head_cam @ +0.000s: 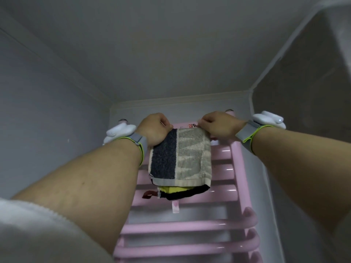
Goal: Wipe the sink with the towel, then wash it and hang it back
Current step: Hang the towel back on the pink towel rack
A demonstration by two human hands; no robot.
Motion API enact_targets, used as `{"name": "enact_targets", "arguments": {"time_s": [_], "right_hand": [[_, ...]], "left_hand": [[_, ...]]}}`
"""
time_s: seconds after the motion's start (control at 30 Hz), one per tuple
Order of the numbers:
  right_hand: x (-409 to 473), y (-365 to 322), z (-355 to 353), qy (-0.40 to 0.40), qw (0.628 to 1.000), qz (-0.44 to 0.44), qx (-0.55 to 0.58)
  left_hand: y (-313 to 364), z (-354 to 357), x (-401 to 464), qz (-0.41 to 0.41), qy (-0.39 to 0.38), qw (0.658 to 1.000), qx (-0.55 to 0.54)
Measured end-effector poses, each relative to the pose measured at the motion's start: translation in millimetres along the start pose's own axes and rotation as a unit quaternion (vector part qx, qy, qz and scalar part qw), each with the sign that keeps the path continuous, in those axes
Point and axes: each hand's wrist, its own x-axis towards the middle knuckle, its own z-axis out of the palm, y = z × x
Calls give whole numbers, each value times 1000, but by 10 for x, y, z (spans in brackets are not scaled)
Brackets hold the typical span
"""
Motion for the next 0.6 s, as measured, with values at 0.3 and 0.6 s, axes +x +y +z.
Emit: {"name": "enact_targets", "arguments": {"time_s": [0.3,0.6], "right_hand": [[-83,-60,137,-10,985,-33,-167],[-126,38,165,5,978,-75,-195]], "left_hand": [[-182,-28,-197,92,-53,985,137],[-274,-57,-258,105,-104,968,201]]}}
